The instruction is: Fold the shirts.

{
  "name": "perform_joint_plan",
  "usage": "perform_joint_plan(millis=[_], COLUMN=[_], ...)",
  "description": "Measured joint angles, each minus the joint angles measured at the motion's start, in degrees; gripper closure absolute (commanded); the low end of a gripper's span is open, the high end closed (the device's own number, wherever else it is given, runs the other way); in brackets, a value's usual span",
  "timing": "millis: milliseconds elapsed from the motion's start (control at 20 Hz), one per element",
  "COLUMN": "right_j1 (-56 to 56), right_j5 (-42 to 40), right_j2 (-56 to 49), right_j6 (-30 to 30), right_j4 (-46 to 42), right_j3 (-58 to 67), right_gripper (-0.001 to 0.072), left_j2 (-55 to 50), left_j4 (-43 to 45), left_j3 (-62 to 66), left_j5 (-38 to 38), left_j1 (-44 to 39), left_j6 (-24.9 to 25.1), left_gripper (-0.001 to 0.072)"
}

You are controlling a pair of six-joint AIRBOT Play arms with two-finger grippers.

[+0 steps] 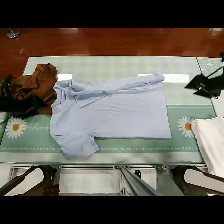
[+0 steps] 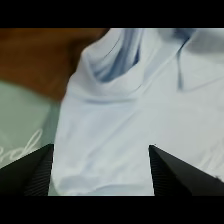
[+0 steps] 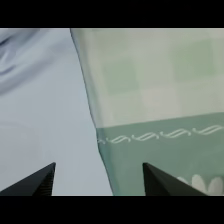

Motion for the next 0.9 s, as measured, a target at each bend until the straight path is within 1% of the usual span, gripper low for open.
perform_joint_plan(millis=[100,200,350,500,650,850,900], right_j1=[-1.16,-1.62,-1.97,-2.10,-2.16,-2.29,-2.73], right_j5=[-3.30,-5.01,-6.88,-7.96,-8.31,-8.59,-8.74], right_j2=[6.49,11.98,17.57,19.91,20.81,21.22,21.29], right_j6=[-2.75,-5.46,-7.80,-8.81,-9.29,-9.49,-9.44], right_j4=[3.78,7.69,11.17,12.79,14.05,14.88,14.84], right_j3=[-10.45,-18.88,-27.15,-30.58,-31.87,-32.46,-32.37], right_gripper=[0.0088,0.0089,0.0089,0.0089,0.0089,0.0089,0.0089], left_j2=[1.70,2.56,2.93,2.60,2.05,1.73,1.64], left_j4=[-0.07,-2.40,-6.49,-8.20,-9.03,-12.22,-12.85], left_j3=[-5.79,-10.36,-15.28,-18.51,-20.24,-21.33,-21.46], left_j5=[-1.73,-2.75,-3.56,-3.91,-2.67,1.09,1.88], left_j1=[5.62,10.45,13.64,14.03,13.07,7.76,6.36], left_j6=[0.04,0.90,2.43,3.54,4.17,5.90,6.16], left_gripper=[0.0005,0.0005,0.0005,0.0005,0.0005,0.0008,0.0035])
